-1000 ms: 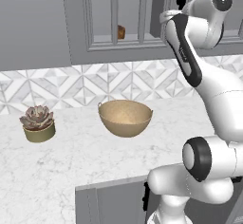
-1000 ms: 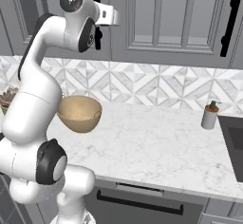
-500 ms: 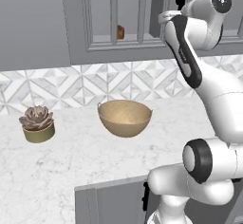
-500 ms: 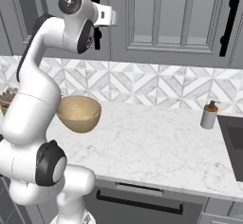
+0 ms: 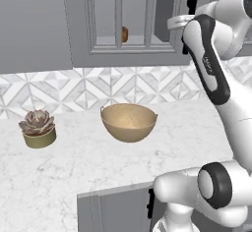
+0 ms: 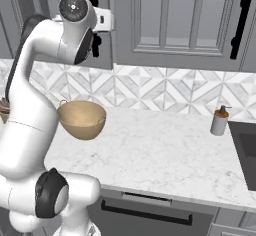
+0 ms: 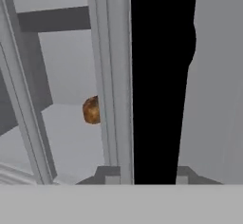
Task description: Open the cabinet, pick up the bread from the cabinet and place it in the basket. Then move the basket to the dining counter.
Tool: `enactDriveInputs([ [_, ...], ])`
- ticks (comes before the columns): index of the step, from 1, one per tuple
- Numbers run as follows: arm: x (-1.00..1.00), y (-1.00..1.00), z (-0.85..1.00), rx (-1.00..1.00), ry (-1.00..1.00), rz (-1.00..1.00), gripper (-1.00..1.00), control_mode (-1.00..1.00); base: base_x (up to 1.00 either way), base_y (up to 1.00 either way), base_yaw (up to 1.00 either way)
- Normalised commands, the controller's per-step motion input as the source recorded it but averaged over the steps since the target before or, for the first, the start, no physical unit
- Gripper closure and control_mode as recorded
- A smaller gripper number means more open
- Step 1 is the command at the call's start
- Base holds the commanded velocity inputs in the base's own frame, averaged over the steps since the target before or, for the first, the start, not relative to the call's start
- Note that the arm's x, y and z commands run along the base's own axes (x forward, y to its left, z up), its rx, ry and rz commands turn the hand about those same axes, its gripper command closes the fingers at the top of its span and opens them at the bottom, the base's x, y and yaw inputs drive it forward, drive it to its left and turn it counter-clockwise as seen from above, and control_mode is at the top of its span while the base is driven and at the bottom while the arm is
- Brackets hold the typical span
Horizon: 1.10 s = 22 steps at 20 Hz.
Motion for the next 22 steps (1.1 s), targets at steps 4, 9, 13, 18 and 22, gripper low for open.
enactDriveInputs([
  [4,-0.74,1.0,0.0,-0.04,-0.07,0.06,1.0,-1.0,0.0,0.0,0.0],
  [9,-0.76,1.0,0.0,-0.04,-0.02,0.0,1.0,-1.0,0.0,0.0,0.0],
  [13,-0.96,1.0,0.02,0.0,0.0,0.0,1.0,-1.0,0.0,0.0,0.0],
  [18,-0.93,1.0,0.0,0.0,0.0,0.0,1.0,-1.0,0.0,0.0,0.0],
  [22,-0.83,1.0,0.0,0.0,0.0,0.0,1.0,-1.0,0.0,0.0,0.0],
])
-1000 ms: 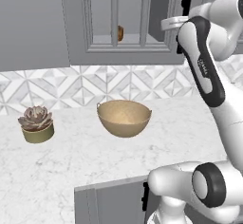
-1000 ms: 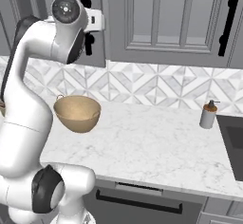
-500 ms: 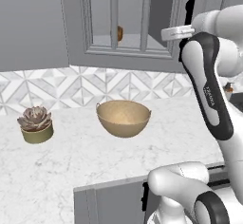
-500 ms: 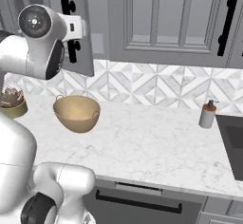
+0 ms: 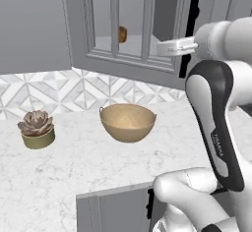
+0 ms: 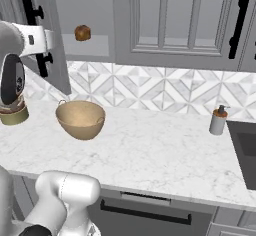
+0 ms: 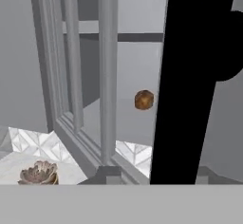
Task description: Open the cabinet, pick up the bread from the cabinet and place it in the basket. Then move the basket to the dining counter.
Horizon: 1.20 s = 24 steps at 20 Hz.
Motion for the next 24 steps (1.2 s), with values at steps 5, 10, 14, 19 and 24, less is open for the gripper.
enactDriveInputs([
  [5,-0.7,1.0,-0.04,0.02,0.01,0.0,1.0,-1.0,0.0,0.0,0.0],
  [10,-0.57,1.0,-0.33,0.06,0.0,0.02,1.0,-1.0,0.0,0.0,0.0],
  [14,-0.41,1.0,-0.51,0.28,-0.03,0.23,1.0,-1.0,0.0,0.0,0.0],
  [19,-0.96,0.19,0.06,0.16,-0.11,0.04,1.0,-1.0,0.0,0.0,0.0],
  [24,-1.0,-0.45,0.04,0.07,-0.06,-0.01,1.0,-1.0,0.0,0.0,0.0],
])
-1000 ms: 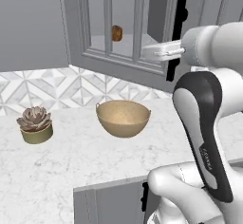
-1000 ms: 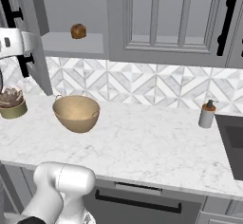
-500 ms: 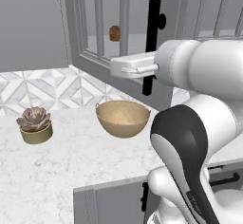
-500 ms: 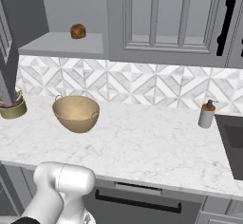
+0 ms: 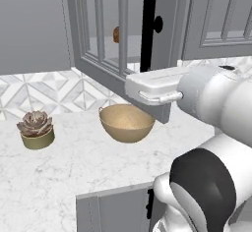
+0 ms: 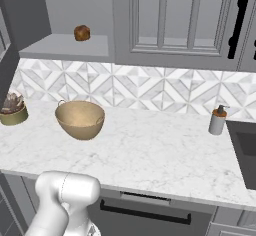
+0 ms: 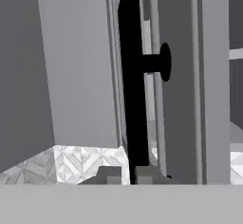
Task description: Open the cabinet, pick up the bread from the cabinet and place it in the basket. Then move the basket to the dining counter.
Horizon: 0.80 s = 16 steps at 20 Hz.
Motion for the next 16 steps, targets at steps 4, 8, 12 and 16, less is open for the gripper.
enactDriveInputs([
  [4,-1.0,-0.58,0.0,0.18,-0.04,-0.07,1.0,-1.0,0.0,0.0,0.0],
  [8,-0.22,-1.0,0.0,0.42,0.02,-0.01,1.0,-1.0,0.0,0.0,0.0],
  [12,-0.03,-0.99,0.06,0.65,0.0,0.28,1.0,-1.0,0.0,0.0,0.0],
  [16,-0.04,-0.63,0.0,0.74,0.02,0.38,1.0,-1.0,0.0,0.0,0.0],
])
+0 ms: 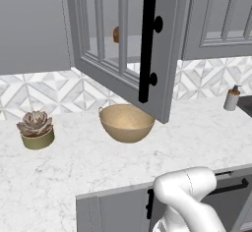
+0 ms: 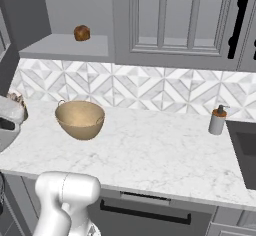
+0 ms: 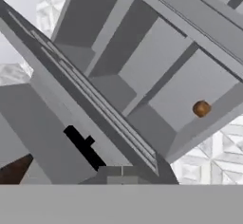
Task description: Open the cabinet, pick up the bread from the cabinet and place it in the basket. Then move the basket to the dining counter.
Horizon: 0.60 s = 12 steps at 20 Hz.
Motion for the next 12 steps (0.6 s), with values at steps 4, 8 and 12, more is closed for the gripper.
enactDriveInputs([
  [4,0.15,0.0,-0.02,0.73,0.11,0.4,1.0,-1.0,0.0,0.0,0.0],
  [8,0.26,0.0,0.0,0.53,0.18,0.56,1.0,-1.0,0.0,0.0,0.0],
  [12,0.26,0.0,-0.1,0.39,0.03,0.51,1.0,-1.0,0.0,0.0,0.0],
])
